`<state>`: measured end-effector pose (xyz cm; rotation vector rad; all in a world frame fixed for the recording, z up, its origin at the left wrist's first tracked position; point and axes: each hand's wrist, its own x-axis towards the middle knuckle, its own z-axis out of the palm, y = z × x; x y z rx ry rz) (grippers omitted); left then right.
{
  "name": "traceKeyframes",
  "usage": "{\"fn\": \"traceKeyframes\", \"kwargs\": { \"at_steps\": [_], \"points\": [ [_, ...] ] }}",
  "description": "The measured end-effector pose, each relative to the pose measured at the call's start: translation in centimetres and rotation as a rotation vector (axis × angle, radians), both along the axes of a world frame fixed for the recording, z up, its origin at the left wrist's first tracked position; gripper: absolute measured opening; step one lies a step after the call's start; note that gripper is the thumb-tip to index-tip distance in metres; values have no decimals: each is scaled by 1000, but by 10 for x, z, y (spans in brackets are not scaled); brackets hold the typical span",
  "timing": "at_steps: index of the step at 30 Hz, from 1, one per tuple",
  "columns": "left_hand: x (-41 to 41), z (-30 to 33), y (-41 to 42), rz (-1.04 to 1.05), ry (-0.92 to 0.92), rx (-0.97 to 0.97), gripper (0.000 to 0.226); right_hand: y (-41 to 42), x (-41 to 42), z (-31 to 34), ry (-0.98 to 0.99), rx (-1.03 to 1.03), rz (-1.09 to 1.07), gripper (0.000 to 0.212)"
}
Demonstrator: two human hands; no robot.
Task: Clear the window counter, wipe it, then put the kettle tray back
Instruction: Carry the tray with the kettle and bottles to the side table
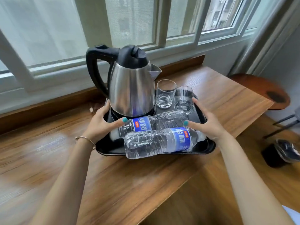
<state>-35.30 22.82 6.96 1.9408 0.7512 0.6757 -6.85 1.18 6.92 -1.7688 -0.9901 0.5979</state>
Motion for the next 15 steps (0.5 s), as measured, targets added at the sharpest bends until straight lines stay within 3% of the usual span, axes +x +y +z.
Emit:
{"fn": "traceKeyframes", "kwargs": {
  "at_steps": [2, 6, 10, 15],
  "points": [
    [32, 0, -10, -18, 14, 2, 104, -19, 28, 1, -2, -7, -29, 94],
    [95, 2, -32, -62, 51, 32, 72, -56, 77, 0, -7, -40, -71, 94],
    [152, -2, -52, -129, -9, -1, 88, -90, 117, 4, -22, -9, -124, 95],
    [218, -4, -74, -236, -9, -18, 78, -128, 159, 10, 22, 14, -192, 94]
  ]
}}
